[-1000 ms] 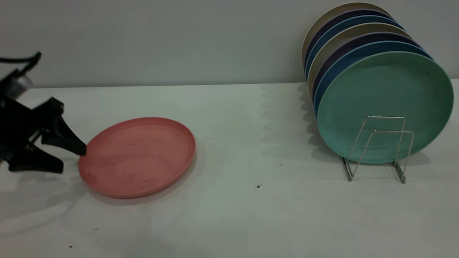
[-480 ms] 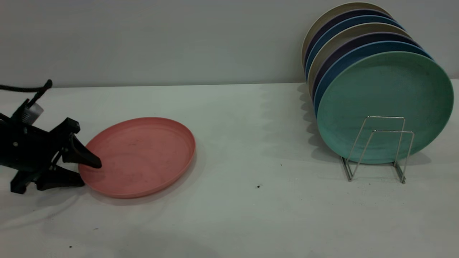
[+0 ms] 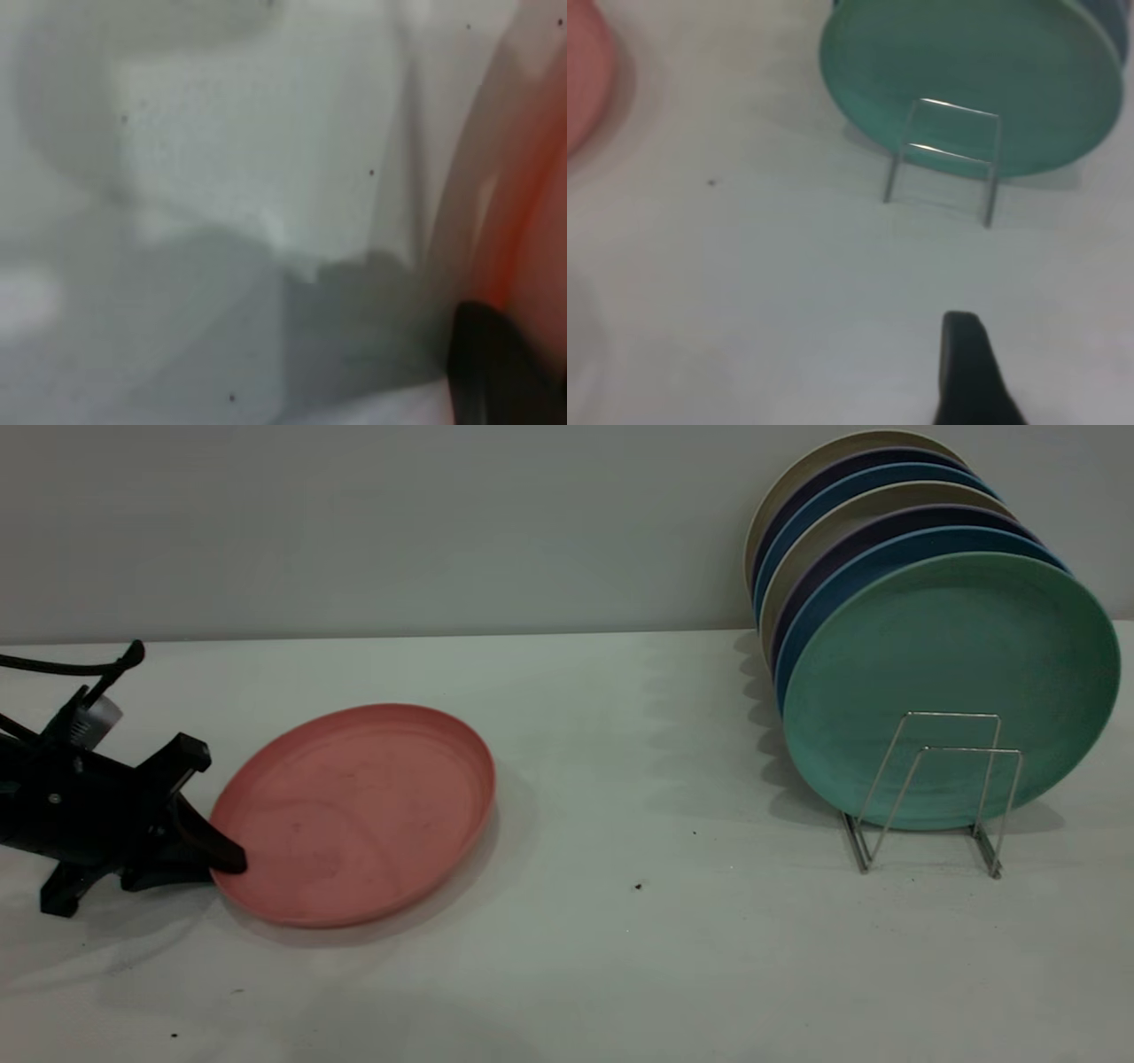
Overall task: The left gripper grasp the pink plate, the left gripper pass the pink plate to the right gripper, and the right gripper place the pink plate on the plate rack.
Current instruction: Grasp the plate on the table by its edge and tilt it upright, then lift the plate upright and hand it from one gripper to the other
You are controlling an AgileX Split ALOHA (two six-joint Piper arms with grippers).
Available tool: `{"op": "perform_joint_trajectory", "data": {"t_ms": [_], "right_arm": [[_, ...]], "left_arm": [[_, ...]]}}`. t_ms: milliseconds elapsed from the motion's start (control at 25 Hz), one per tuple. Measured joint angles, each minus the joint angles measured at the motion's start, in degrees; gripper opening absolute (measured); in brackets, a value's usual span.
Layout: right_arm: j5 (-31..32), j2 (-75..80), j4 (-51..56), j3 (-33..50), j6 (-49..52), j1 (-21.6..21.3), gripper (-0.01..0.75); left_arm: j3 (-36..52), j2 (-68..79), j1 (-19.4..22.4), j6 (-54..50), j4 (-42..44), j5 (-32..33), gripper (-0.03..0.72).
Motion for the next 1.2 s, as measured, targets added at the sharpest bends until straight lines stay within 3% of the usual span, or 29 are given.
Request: {"op": "perform_joint_trajectory", "data": {"t_ms": [240,560,840,960,1200], "right_arm": [[-12.4,11.7,10.2,3.1,-6.3,0.0,0.460],[-17.1,27.1,38.7,2.3,-35.5,1.5,0.460],[-7.6,39.3,77.1,-3.7,-73.8,5.5,0.460],[-1.5,44.6,82.5,-6.0,-79.4,5.6,0.460],[9.3,53.2,83.1,-9.5,-80.2,5.6,0.460]], "left_arm": [[0.0,-7.1,-0.4,7.3,0.8,-3.2,0.016],[0.0,-11.7,-6.8,10.7,4.4,-0.8,0.016],[0.0,-16.1,-12.2,10.6,5.1,1.1,0.015],[0.0,-16.8,-13.1,9.7,5.3,2.5,0.016],[0.0,-17.1,-16.2,7.9,6.1,3.5,0.016]]}}
